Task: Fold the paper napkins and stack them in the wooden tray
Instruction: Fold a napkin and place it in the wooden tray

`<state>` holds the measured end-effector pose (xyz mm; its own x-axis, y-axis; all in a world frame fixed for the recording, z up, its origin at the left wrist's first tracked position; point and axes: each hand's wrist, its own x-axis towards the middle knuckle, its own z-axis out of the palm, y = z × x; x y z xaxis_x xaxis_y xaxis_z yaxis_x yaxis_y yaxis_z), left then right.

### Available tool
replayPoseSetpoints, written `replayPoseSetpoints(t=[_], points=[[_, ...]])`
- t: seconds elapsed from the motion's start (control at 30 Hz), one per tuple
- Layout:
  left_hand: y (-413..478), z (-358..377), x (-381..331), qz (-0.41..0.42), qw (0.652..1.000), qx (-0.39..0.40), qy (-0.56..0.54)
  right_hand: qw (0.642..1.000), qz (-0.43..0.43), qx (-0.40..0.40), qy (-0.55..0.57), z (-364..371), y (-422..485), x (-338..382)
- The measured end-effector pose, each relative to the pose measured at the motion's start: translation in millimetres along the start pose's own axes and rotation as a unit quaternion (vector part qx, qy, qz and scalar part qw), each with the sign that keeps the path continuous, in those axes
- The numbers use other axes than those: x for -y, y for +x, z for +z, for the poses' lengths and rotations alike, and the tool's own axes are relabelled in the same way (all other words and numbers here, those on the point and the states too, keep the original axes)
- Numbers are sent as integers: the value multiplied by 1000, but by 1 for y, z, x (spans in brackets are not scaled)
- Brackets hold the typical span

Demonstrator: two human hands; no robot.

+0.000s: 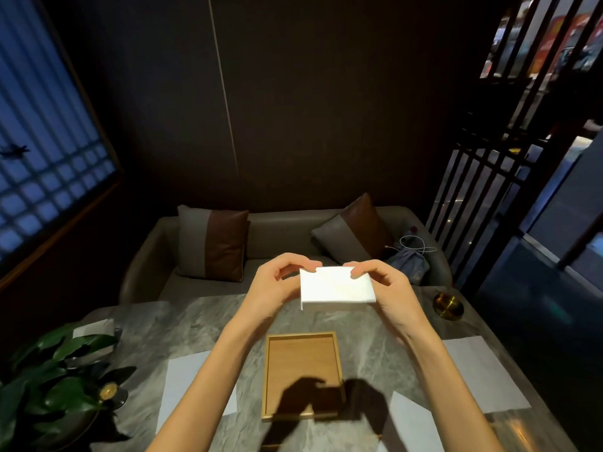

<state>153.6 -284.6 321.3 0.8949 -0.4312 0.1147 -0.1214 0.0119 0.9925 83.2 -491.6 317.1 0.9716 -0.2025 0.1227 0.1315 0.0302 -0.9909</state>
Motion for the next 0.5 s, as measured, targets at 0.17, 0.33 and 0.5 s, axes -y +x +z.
replayPoseSetpoints(t=[0.17, 0.33, 0.5], points=[[-3, 0, -2, -56, 994, -3, -99, 999, -43, -4, -25, 1, -2, 5], [-8, 3, -4, -116, 989, 7, -91, 995, -61, -21, -82, 4, -1, 4], [-11, 5, -1, -90, 994, -18, -60, 999, 25, 5, 21, 7, 2, 1]])
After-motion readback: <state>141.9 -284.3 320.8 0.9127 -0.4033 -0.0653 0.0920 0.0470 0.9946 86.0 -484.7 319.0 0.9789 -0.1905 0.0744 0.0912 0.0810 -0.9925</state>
